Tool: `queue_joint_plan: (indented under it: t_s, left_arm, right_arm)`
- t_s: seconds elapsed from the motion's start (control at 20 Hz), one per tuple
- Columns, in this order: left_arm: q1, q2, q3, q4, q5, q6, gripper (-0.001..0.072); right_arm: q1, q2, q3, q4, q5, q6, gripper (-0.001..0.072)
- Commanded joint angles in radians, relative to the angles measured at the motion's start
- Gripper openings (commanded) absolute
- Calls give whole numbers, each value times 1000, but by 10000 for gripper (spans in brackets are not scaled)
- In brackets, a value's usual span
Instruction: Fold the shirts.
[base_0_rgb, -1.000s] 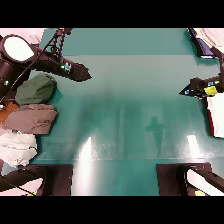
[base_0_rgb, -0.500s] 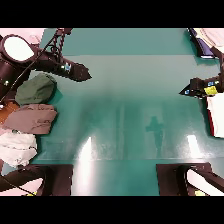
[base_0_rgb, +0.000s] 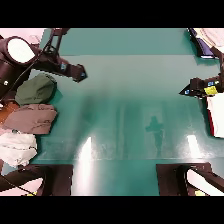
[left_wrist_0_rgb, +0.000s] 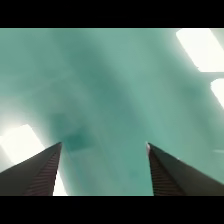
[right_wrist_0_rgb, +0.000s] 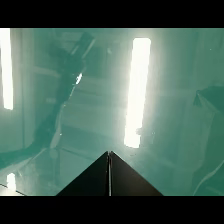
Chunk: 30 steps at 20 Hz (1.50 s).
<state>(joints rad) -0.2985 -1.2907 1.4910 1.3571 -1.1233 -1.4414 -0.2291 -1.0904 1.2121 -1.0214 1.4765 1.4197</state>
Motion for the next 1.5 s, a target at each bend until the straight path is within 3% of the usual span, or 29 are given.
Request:
queue_joint_plan:
  t_s: [0.0, 0.35, 0.8, 0.85, 0.9, 0.95, 1.15, 1.3, 1.45]
  left_arm:
    - [77, 0, -30, 425, -8, -159, 627]
    - [358, -6, -299, 435, 226, -177, 627]
    - [415, -124, -320, 416, 316, -176, 623]
    - [415, -122, -316, 415, 319, -179, 431]
    - [415, -123, -302, 415, 309, -179, 123]
    - [415, -121, -281, 413, 294, -179, 45]
    - [401, -64, -139, 347, 177, -166, 24]
    - [319, 67, 6, 257, 139, -37, 24]
    - [205, 187, 188, 54, 56, 91, 24]
  right_arm:
    - [1, 1, 0, 1, 1, 0, 21]
    - [1, 1, -1, 1, 1, 1, 21]
    - [1, 1, -1, 1, 3, 1, 21]
    - [1, 1, -1, 1, 2, 1, 21]
    - [1, 1, 0, 1, 1, 1, 21]
    - [1, 1, 0, 1, 0, 1, 21]
    - [1, 1, 11, 1, -7, 1, 21]
    - [1, 1, 90, 1, -6, 1, 21]
    - [1, 1, 215, 1, -11, 1, 21]
